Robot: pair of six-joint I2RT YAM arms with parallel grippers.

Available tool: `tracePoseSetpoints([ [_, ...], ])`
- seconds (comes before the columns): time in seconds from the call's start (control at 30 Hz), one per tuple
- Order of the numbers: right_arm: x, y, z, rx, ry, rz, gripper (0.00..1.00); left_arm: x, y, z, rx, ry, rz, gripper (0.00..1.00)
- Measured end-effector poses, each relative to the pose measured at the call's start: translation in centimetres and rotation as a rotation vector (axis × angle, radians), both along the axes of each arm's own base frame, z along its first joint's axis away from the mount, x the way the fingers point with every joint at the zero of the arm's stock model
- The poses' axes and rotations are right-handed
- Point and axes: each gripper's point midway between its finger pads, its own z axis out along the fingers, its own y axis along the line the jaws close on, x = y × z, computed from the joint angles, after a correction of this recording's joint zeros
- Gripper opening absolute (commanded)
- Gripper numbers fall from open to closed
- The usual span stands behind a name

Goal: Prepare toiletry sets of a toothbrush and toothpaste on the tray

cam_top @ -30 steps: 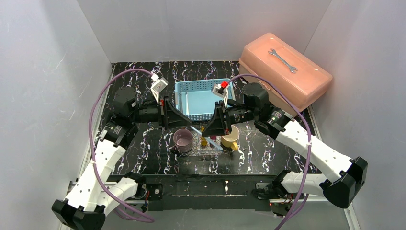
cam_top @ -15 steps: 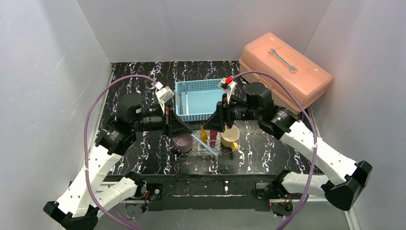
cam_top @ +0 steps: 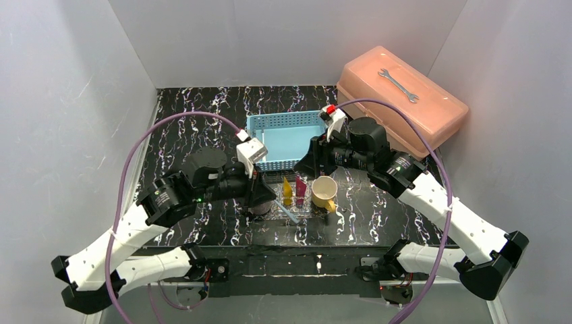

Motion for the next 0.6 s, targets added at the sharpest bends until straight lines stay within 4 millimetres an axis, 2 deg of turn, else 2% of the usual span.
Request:
tracePoseSetpoints([
  [0.23,1.1,-0.7,-0.4,-0.03,-0.013,-0.074,0.61,0.4,-1.3,-2.0,0.18,-0.122,0.052,0.0],
  [0.37,1.5,-1.0,-0.4,-0.036,-0.021,-0.098,0.61,1.5,-1.4,-3.3,0.276,-0.19,0.109,0.0],
  [0.6,1.7,-1.5,-0.7,-0.048,-0.029,-0.122,0.61,3.4,-1.1,-3.3,0.31,-0.272,0.202,0.0],
])
